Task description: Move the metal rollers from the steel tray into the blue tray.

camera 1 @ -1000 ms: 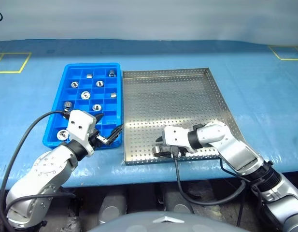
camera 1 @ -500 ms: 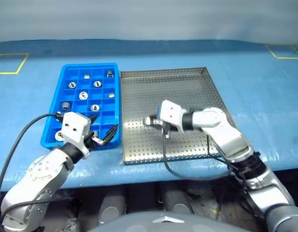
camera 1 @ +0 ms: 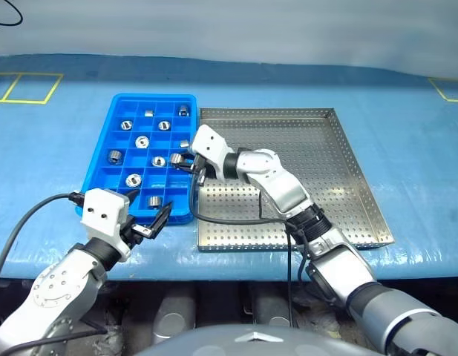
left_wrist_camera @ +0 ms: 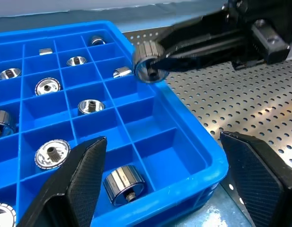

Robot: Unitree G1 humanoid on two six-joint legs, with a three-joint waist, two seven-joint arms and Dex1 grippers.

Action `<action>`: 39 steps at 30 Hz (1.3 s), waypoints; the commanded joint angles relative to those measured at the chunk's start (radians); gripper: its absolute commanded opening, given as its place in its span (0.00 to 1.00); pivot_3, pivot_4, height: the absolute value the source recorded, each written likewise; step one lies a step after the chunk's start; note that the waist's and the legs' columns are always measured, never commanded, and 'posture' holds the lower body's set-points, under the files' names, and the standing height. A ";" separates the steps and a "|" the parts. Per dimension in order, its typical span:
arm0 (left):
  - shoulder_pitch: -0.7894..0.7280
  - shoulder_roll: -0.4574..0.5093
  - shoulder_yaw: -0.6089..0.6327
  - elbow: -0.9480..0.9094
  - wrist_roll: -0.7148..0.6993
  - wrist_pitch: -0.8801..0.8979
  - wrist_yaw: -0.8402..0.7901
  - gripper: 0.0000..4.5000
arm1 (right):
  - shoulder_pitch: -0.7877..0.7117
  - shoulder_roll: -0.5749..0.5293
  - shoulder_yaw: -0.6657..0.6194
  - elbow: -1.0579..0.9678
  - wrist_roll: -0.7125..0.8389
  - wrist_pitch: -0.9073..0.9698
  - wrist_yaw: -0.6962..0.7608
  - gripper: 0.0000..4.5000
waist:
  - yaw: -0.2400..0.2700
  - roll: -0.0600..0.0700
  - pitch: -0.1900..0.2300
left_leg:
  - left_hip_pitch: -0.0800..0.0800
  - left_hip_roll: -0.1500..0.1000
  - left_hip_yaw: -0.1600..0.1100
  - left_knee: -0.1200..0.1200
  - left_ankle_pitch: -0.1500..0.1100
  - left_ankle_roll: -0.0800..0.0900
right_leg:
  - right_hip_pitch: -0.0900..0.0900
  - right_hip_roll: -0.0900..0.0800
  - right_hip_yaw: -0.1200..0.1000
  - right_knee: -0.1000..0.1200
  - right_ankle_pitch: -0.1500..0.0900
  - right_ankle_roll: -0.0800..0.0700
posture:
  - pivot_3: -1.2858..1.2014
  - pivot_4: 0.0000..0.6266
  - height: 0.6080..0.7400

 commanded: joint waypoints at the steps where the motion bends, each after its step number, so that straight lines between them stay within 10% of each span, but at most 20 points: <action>1: -0.002 -0.008 -0.005 -0.055 0.007 -0.002 0.009 0.93 | -0.011 0.011 -0.008 0.026 -0.005 -0.047 0.012 0.19 | 0.001 0.000 0.000 | 0.000 0.000 0.000 0.000 0.000 0.000 | 0.000 0.000 0.000 0.000 0.000 0.000 | 0.57 0.24 1.00; 12: -0.014 -0.007 -0.010 -0.055 0.006 0.004 0.015 0.93 | -0.036 0.033 0.003 0.157 -0.034 -0.068 0.049 0.19 | -0.001 0.000 0.000 | 0.001 0.001 -0.001 -0.001 0.001 -0.001 | 0.000 0.002 0.000 0.001 0.000 0.000 | 0.57 0.24 1.00; 16: -0.022 -0.005 -0.010 -0.050 0.002 0.004 0.011 0.93 | -0.029 0.035 -0.019 0.123 -0.040 -0.109 0.027 0.44 | -0.001 0.000 0.000 | 0.001 0.000 -0.001 0.000 0.001 -0.001 | 0.000 0.001 0.000 0.001 0.000 0.000 | 0.57 0.24 1.00; 23: -0.120 0.002 -0.046 0.001 -0.004 0.003 -0.024 0.93 | 0.021 -0.002 -0.124 -0.103 0.007 -0.039 -0.036 0.44 | -0.006 0.000 0.000 | 0.000 0.000 -0.001 0.000 0.001 -0.001 | 0.000 0.001 0.000 0.001 0.000 0.000 | 0.53 0.24 1.00; 39: -0.492 -0.040 -0.291 0.352 0.145 -0.135 -0.206 0.93 | 0.437 -0.406 -0.393 -0.526 0.006 0.178 -0.139 0.44 | -0.087 0.001 0.000 | -0.001 0.000 0.004 0.000 -0.001 0.002 | -0.001 0.002 0.002 0.000 0.003 0.006 | 0.44 0.24 1.00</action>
